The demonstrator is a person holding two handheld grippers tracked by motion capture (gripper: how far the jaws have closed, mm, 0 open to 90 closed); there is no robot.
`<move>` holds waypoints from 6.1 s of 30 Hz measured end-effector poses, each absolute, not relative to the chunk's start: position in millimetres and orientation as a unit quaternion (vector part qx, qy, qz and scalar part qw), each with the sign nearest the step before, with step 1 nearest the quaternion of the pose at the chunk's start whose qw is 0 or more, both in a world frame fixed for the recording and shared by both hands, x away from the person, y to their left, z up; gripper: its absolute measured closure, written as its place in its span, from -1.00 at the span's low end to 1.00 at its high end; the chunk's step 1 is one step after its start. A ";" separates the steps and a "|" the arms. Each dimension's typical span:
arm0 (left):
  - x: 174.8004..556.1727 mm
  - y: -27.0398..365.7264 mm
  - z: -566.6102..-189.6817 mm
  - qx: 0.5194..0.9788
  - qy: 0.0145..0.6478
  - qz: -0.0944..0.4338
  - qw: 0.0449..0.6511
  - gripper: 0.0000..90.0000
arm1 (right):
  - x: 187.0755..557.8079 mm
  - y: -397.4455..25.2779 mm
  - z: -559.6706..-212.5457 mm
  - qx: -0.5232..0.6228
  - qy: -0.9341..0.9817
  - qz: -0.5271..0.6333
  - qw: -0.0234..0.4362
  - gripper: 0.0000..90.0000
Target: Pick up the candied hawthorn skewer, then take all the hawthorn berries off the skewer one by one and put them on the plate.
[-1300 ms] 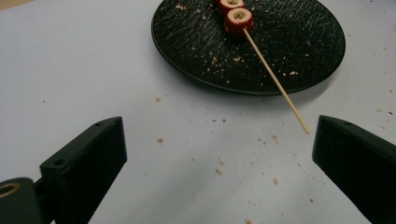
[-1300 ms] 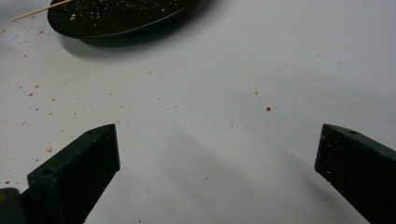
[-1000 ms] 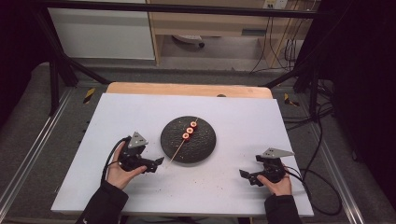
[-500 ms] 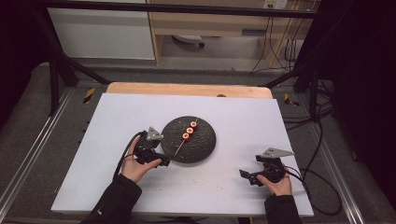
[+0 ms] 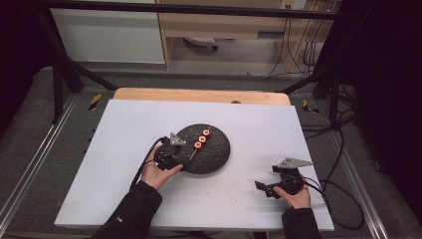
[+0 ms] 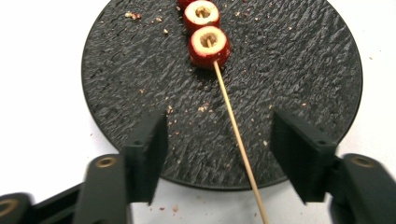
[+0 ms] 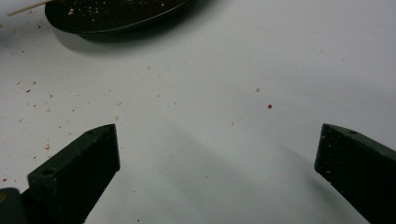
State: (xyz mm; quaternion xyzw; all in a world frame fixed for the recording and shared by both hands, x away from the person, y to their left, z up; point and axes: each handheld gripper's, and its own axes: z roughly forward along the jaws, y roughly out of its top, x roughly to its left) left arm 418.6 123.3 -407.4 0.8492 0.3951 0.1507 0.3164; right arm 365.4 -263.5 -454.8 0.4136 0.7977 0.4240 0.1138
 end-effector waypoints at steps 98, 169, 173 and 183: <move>365.1 195.2 -408.4 0.794 0.406 0.152 0.425 0.95 | 366.2 -253.4 -451.5 0.418 0.793 0.431 0.100 -0.98; 335.5 169.4 -421.6 0.805 0.350 0.159 0.452 0.95 | 402.1 -136.2 -392.0 0.420 0.731 0.536 0.046 -0.73; 333.5 163.9 -421.7 0.806 0.344 0.158 0.455 0.95 | 405.0 -135.0 -392.4 0.425 0.726 0.539 0.035 -0.65; 328.6 151.6 -421.2 0.807 0.331 0.159 0.463 0.95 | 411.0 -133.9 -393.6 0.439 0.706 0.556 0.006 -0.31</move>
